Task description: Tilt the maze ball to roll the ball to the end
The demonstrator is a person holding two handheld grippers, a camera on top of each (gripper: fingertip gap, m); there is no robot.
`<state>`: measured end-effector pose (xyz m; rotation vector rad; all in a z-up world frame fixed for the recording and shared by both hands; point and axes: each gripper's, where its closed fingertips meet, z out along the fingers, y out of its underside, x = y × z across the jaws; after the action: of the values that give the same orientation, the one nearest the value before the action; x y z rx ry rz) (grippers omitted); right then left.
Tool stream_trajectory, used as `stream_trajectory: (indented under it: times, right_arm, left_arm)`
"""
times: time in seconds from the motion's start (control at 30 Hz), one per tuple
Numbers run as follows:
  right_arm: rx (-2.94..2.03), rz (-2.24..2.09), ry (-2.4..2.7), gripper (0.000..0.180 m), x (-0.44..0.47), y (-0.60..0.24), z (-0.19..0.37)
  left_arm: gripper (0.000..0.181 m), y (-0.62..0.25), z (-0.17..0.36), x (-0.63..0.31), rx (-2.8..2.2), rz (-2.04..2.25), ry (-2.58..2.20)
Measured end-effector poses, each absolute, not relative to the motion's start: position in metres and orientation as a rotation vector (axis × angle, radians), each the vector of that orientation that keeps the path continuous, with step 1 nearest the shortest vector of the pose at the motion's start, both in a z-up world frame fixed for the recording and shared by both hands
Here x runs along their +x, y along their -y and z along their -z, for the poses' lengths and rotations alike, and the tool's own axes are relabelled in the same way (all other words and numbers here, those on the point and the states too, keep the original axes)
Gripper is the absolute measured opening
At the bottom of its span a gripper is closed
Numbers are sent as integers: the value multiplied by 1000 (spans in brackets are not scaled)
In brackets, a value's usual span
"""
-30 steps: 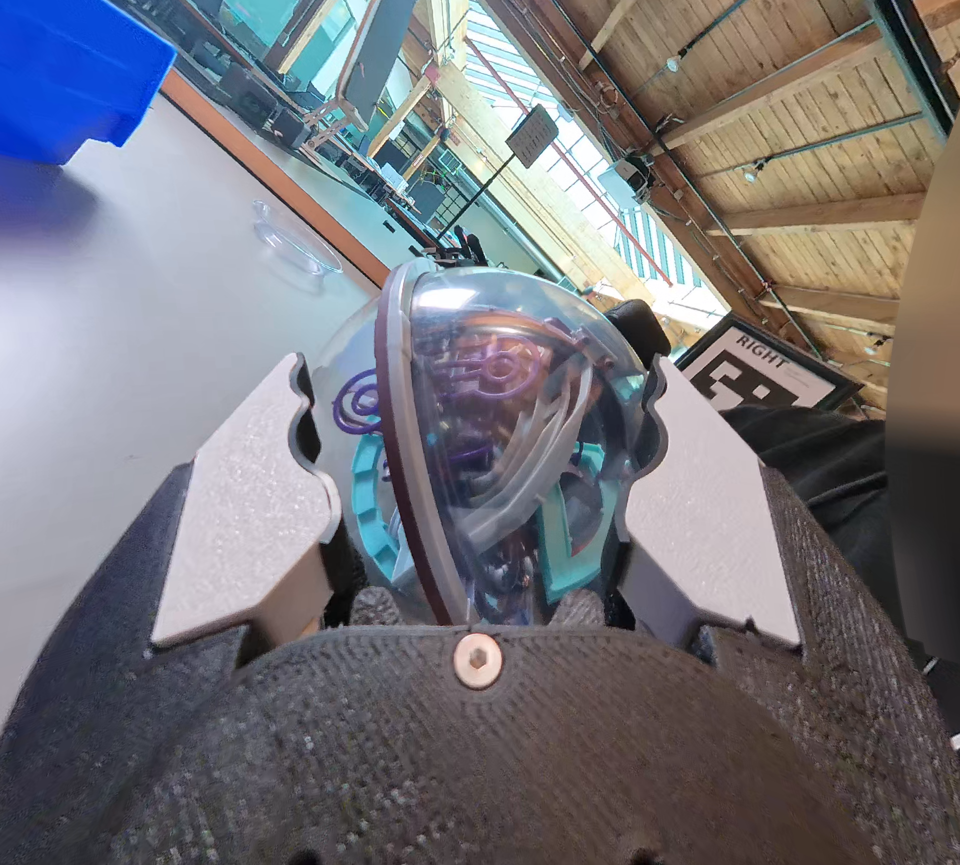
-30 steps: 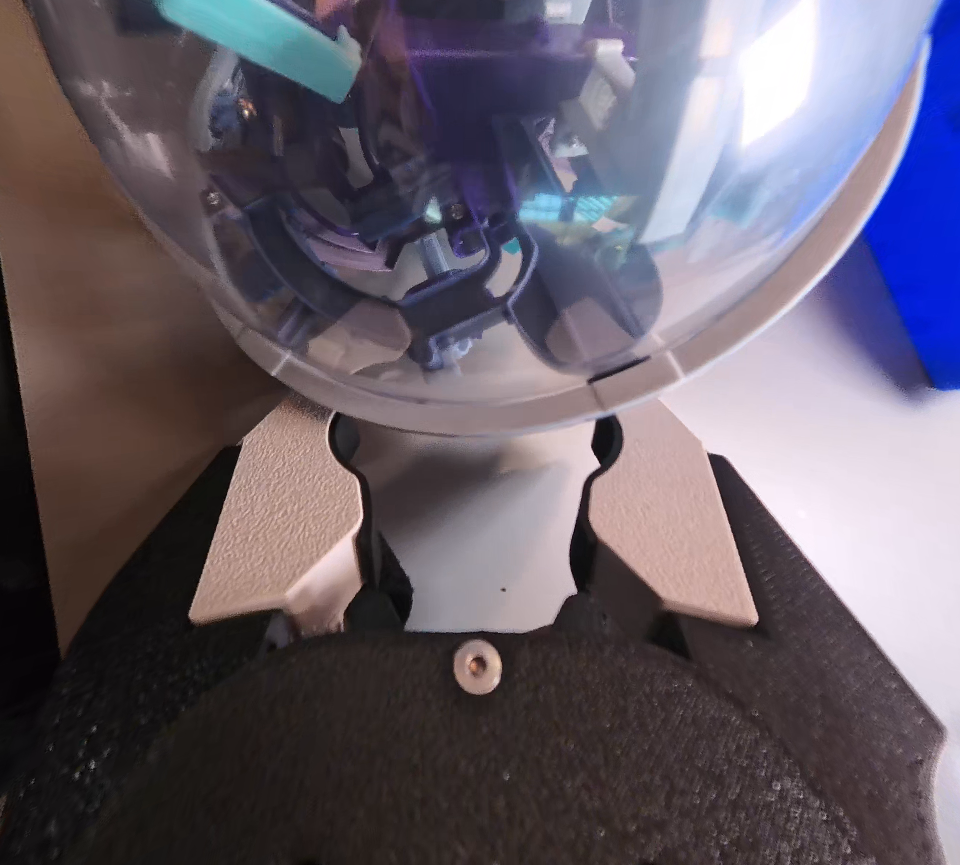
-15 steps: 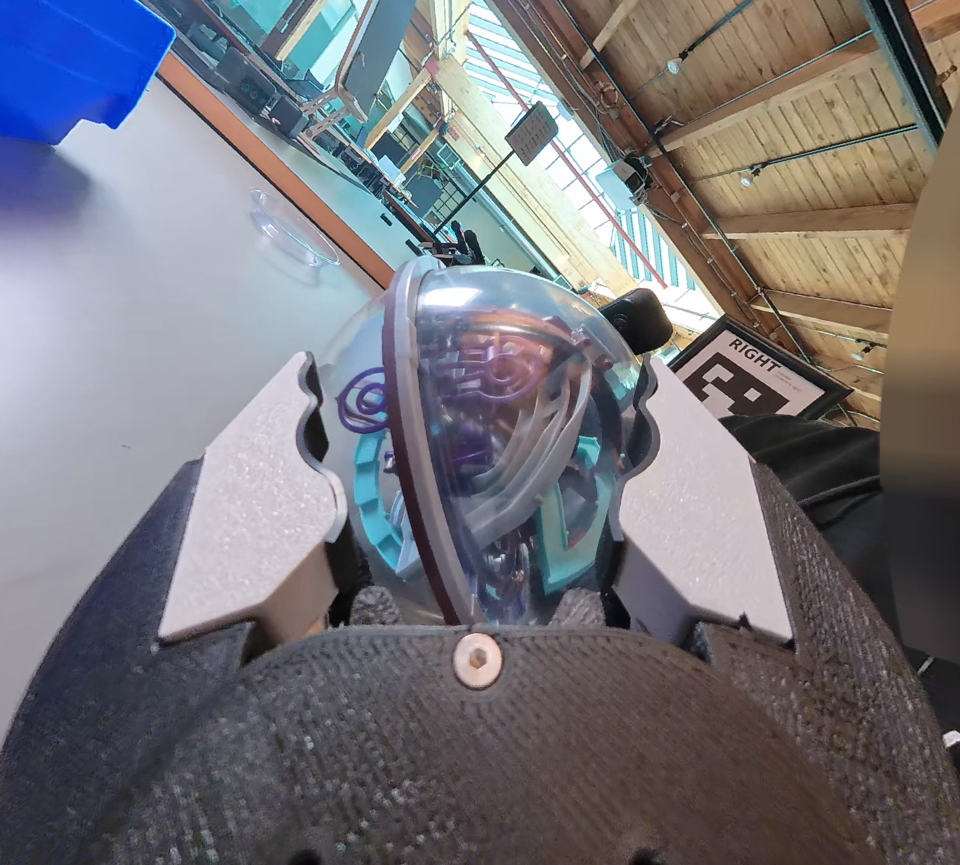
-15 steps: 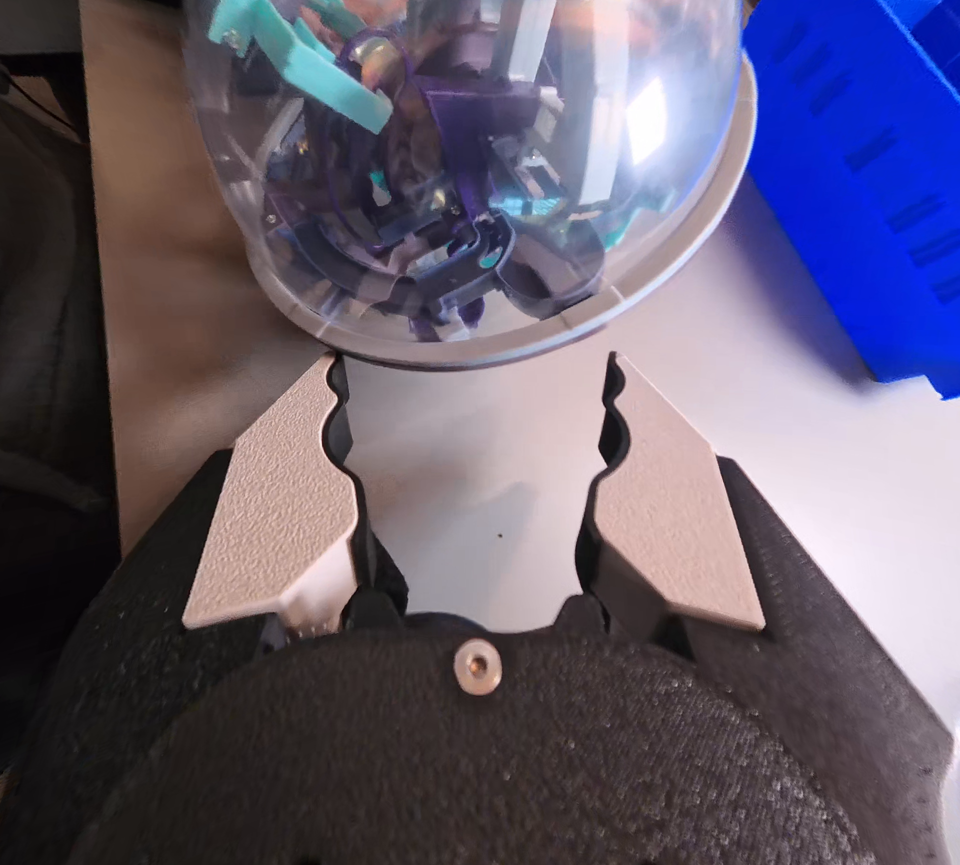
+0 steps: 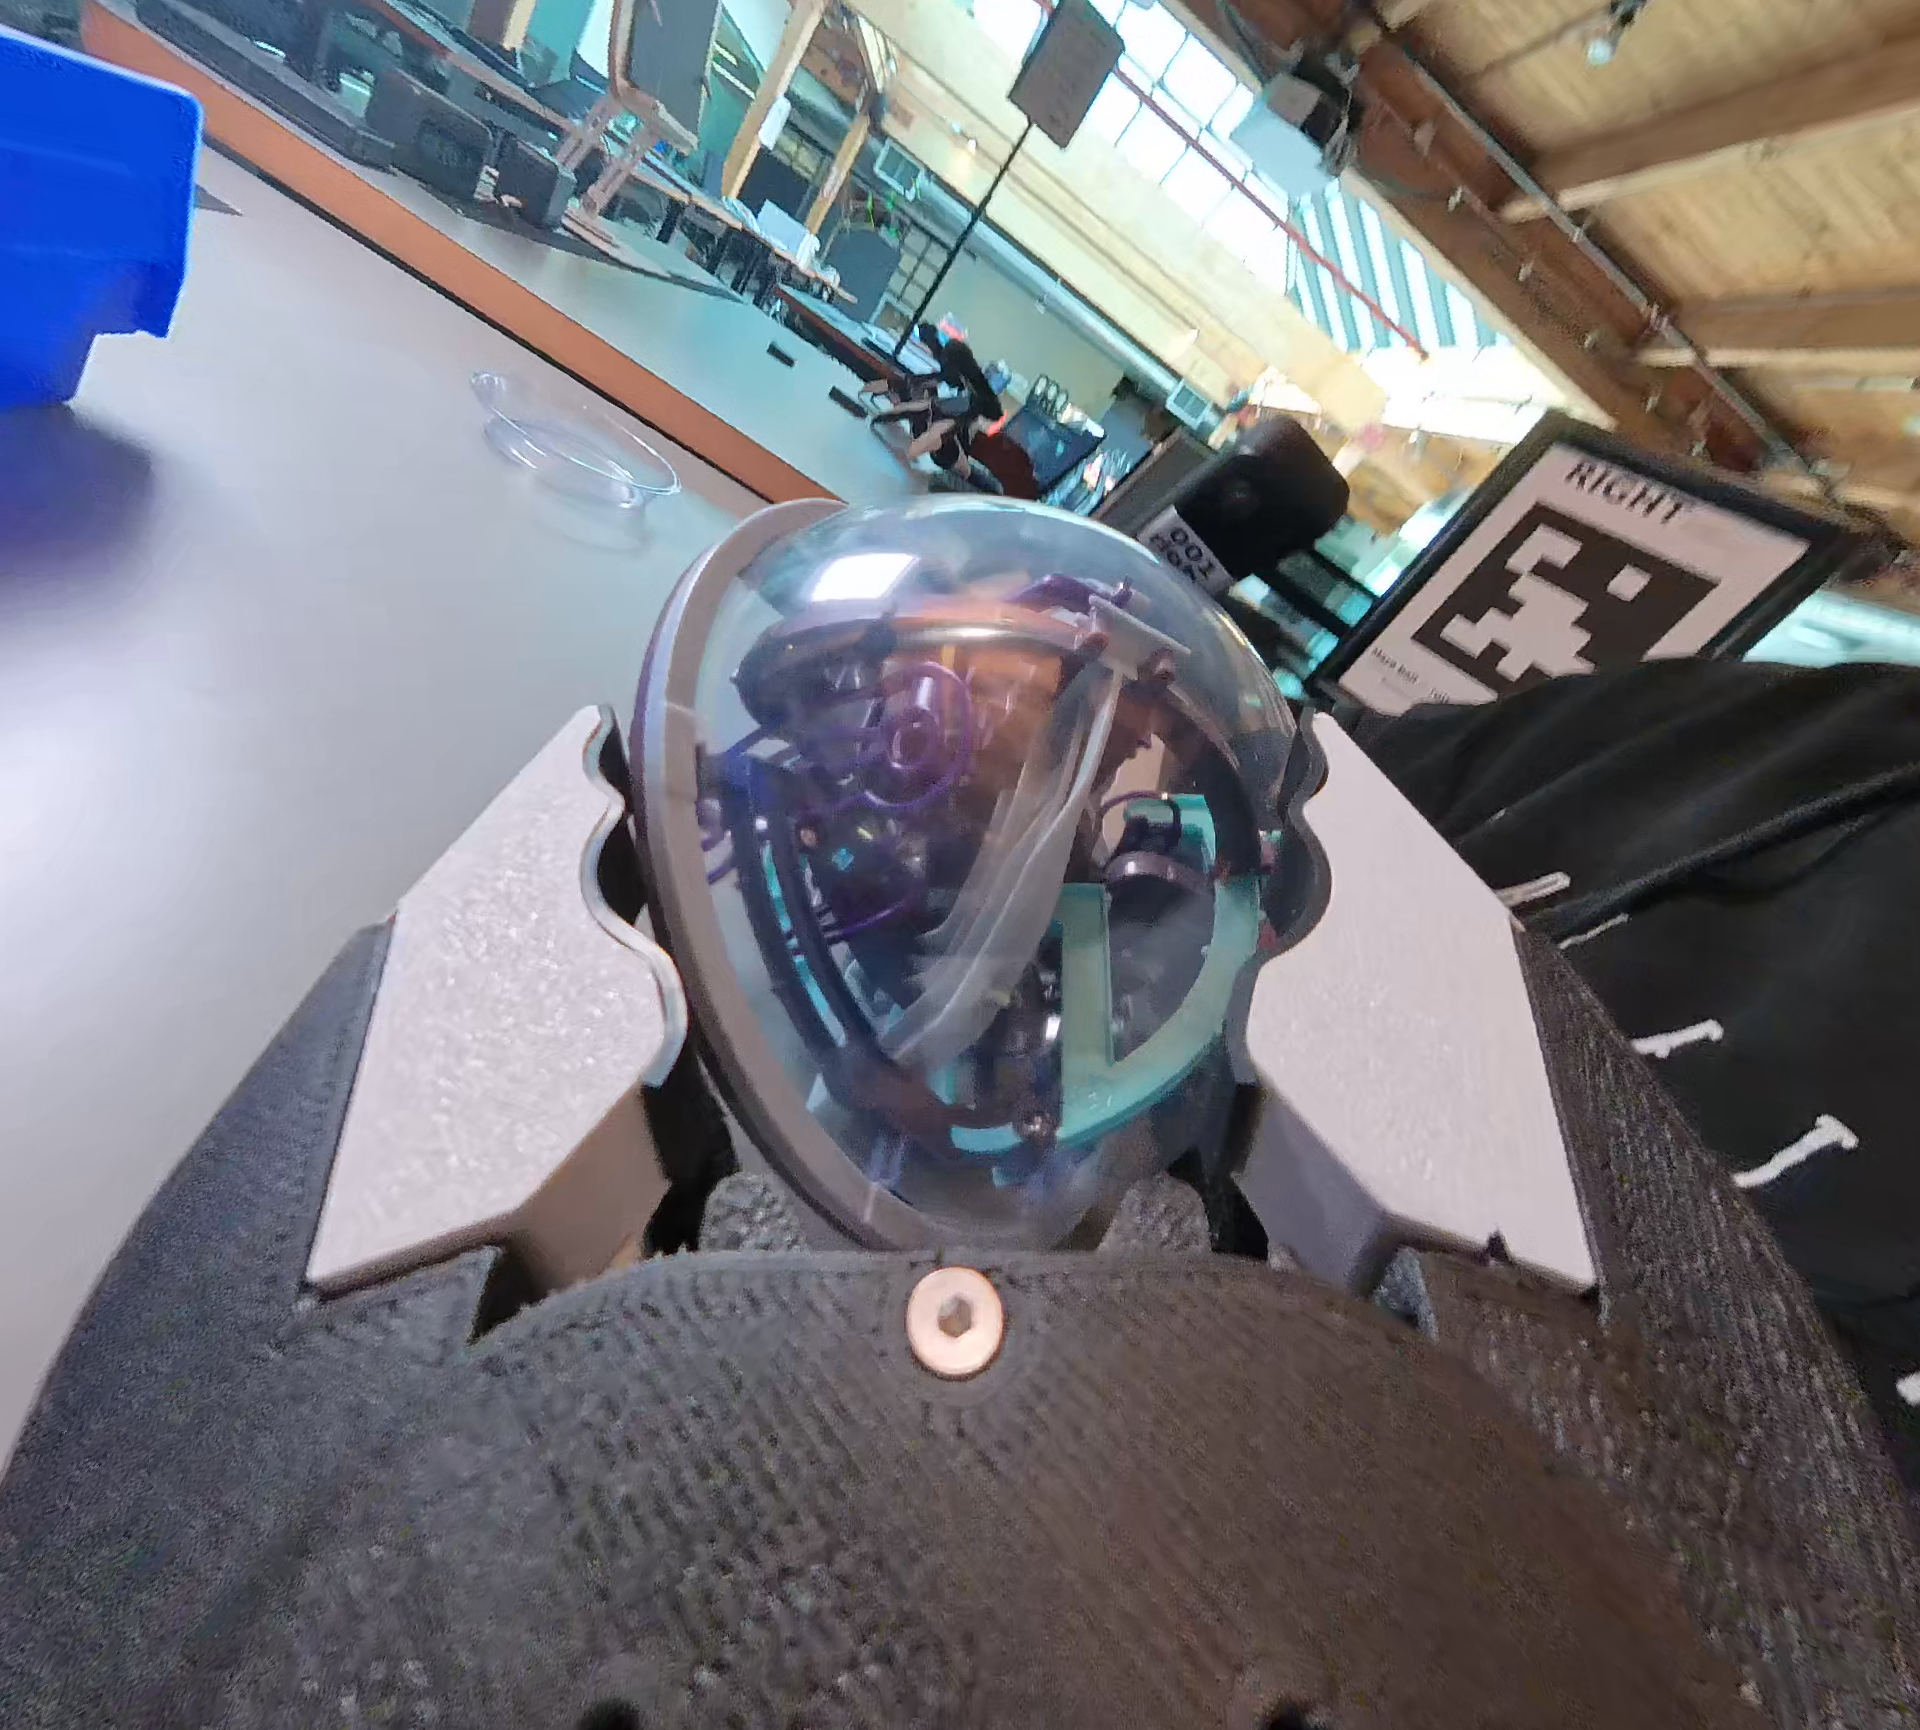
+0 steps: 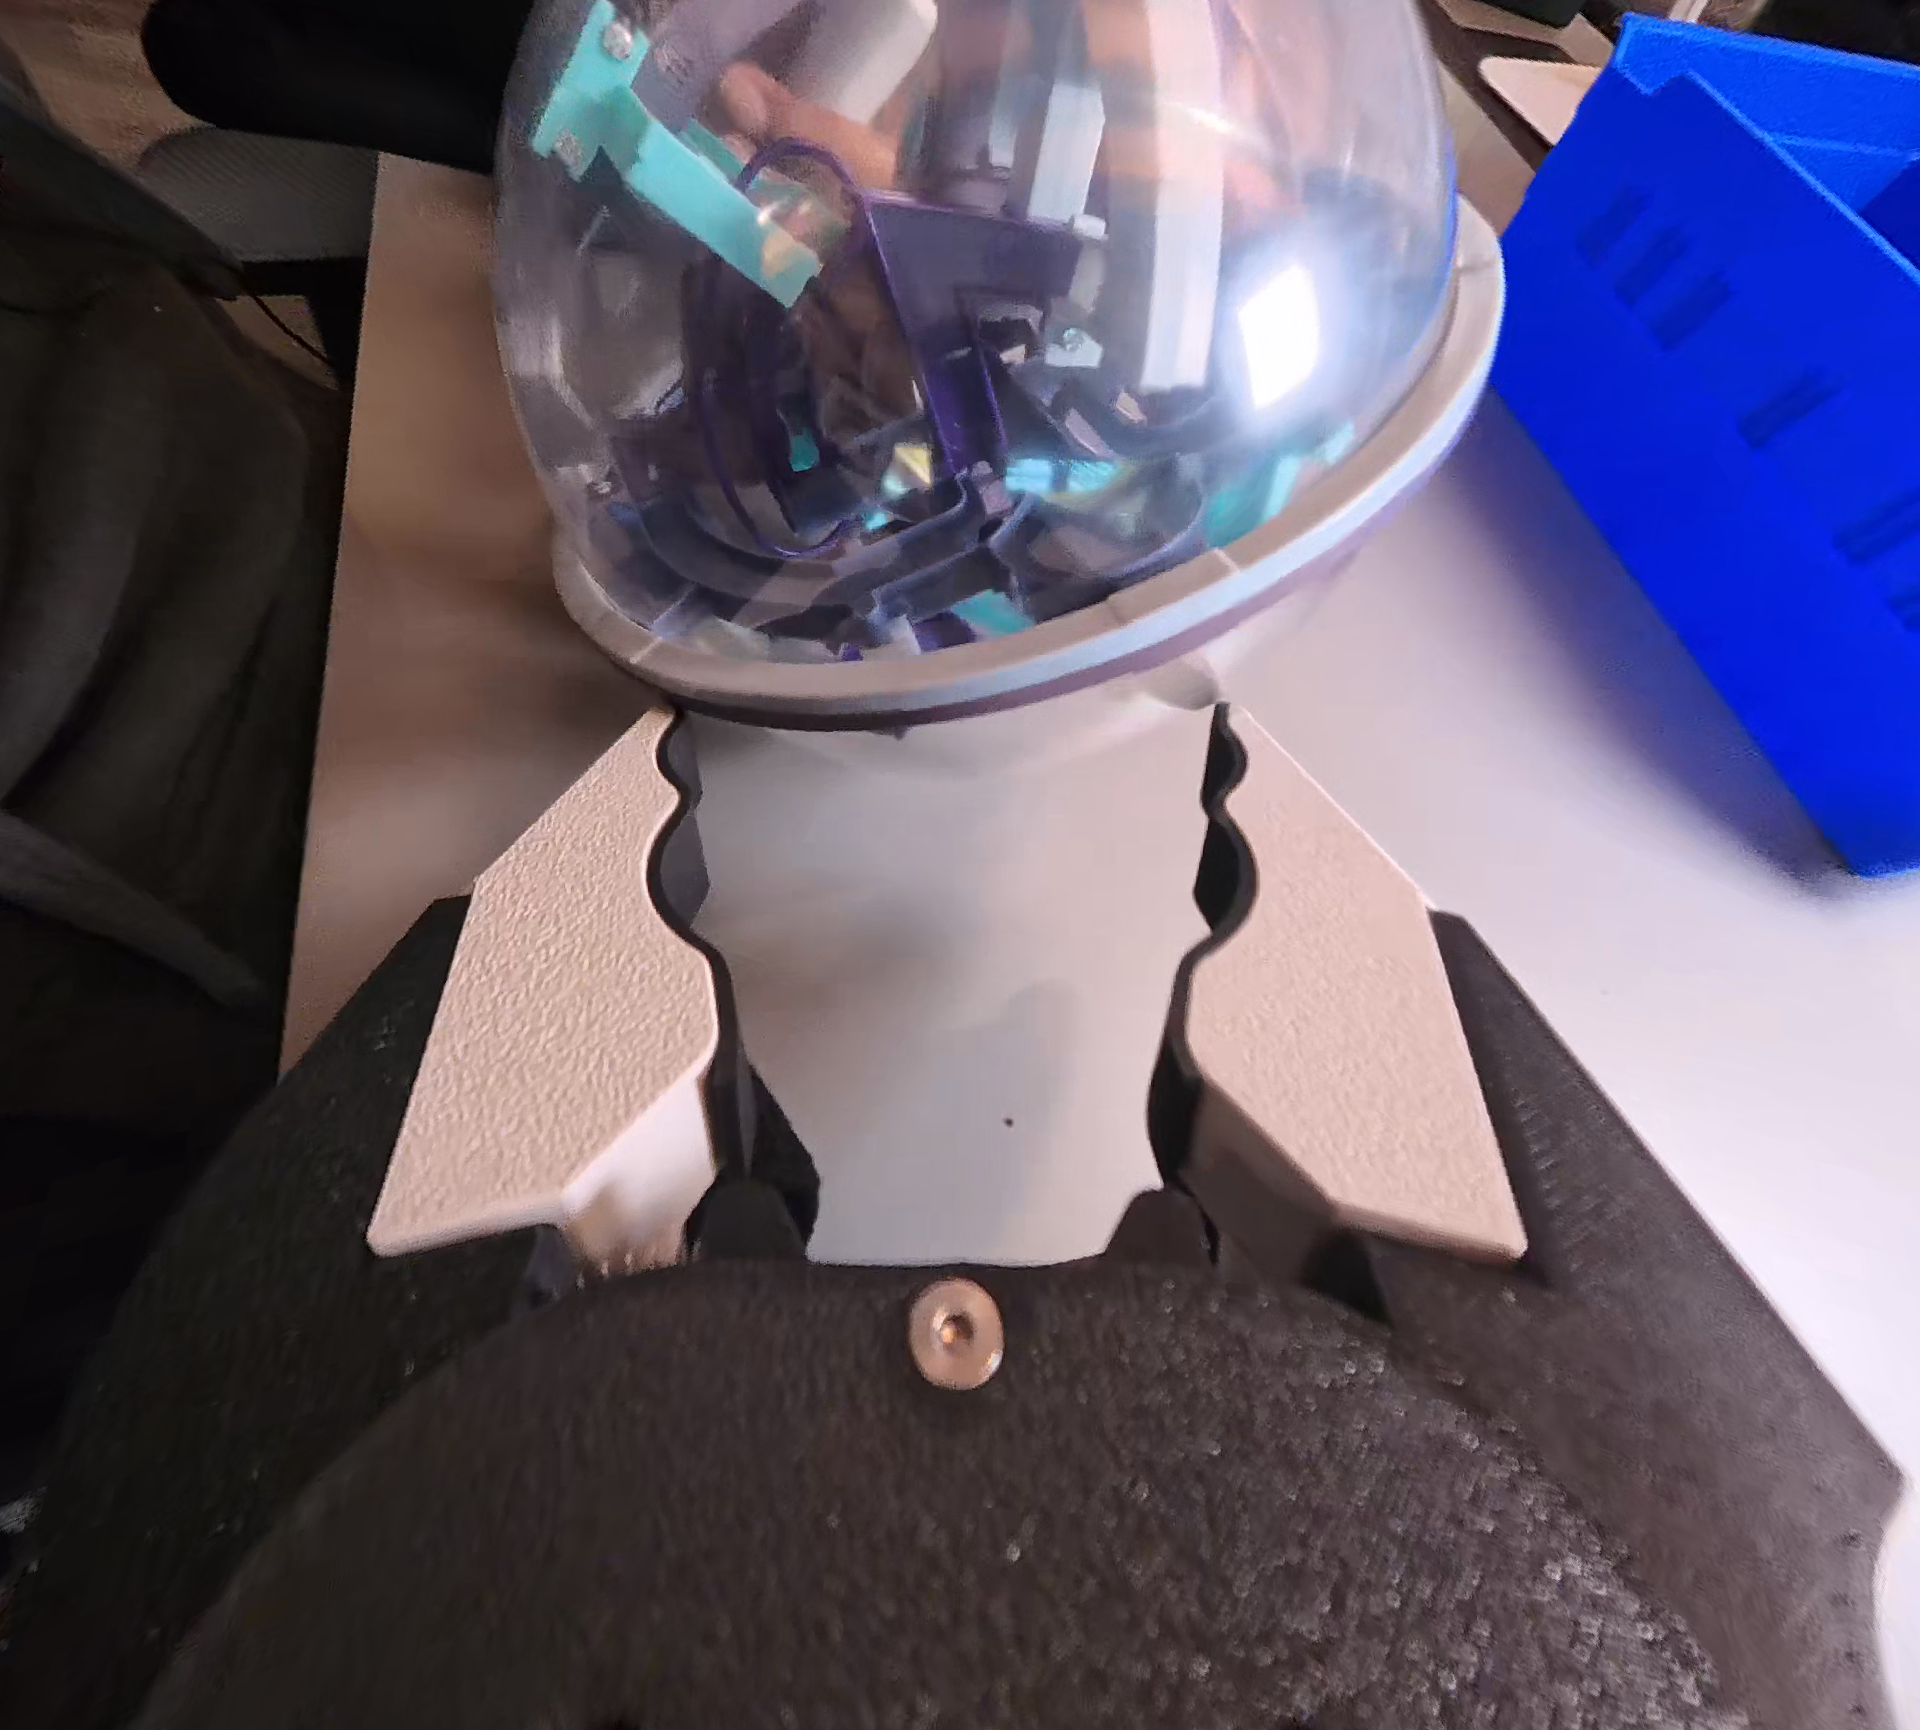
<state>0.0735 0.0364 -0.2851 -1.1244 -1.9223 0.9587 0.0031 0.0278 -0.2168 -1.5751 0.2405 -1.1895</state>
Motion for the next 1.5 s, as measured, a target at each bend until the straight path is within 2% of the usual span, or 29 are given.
stream_trajectory:
  times: [0.4, 0.97, 1.5]
  right_arm:
    - [-1173, -985, 1955, 90, 63, -59, 293]
    - [-1167, -921, 1960, 87, 62, -64, 297]
    - [-1086, -737, 1937, 93, 91, -51, 291]
  left_arm:
    - [125, -46, 207, 6, -1656, 1084, -622]
    - [122, -55, 205, 6, -1722, 1048, -584]
    - [120, -45, 201, 26, -1702, 913, -666]
